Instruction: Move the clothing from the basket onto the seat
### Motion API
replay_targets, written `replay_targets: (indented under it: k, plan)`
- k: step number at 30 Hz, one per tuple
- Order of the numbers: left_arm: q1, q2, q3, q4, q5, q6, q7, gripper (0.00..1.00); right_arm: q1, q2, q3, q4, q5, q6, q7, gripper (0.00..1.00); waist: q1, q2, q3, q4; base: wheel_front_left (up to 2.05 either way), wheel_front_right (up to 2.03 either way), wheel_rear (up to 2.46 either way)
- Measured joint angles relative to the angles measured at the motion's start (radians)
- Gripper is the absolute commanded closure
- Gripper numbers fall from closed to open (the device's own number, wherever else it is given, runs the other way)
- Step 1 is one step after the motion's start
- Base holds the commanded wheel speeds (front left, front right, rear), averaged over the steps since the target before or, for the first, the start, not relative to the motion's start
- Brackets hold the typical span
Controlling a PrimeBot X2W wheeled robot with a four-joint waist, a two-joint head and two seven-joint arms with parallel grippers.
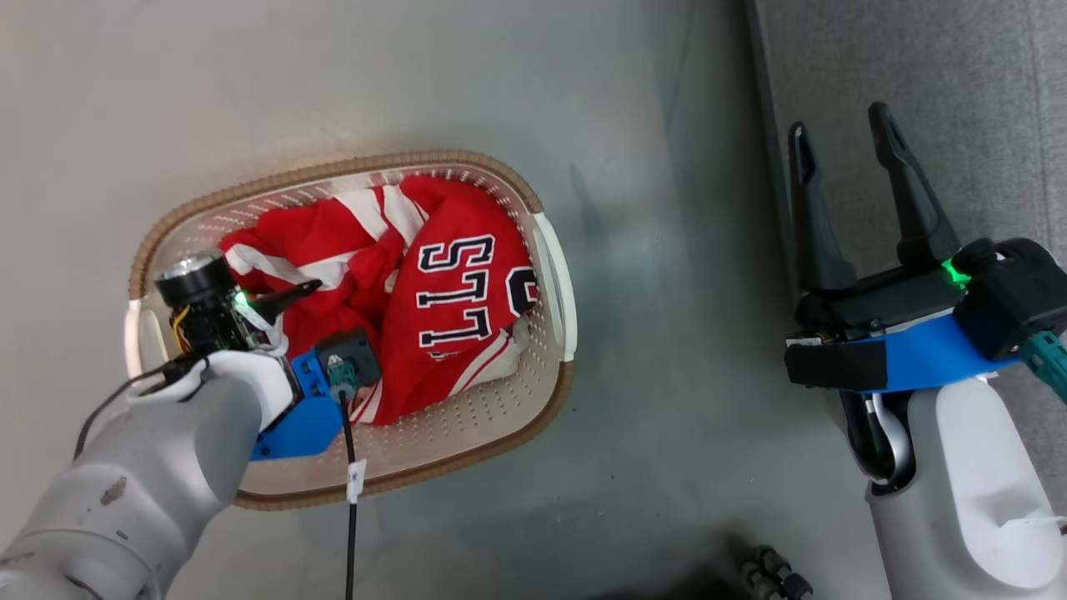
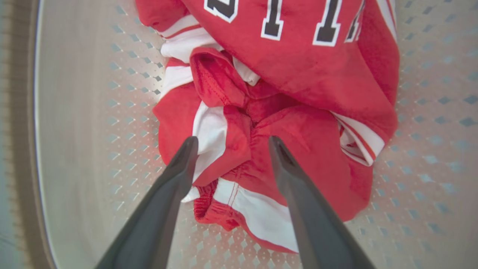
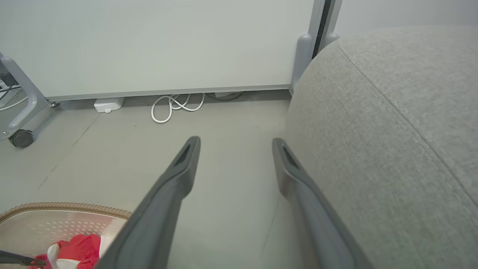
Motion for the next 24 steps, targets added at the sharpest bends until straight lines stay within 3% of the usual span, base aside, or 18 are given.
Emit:
replay_targets:
  k: [24]
  plan:
    - [-0.141, 0.032, -0.002, 0.03, 0.056, 0.0, 0.074, 0.0, 0.02, 0.0, -0.014, -0.156, -0.007, 0.0, 0.0, 0.0, -0.0001, 0.0, 0.217, -0.027, 0.0, 0.0, 0.0]
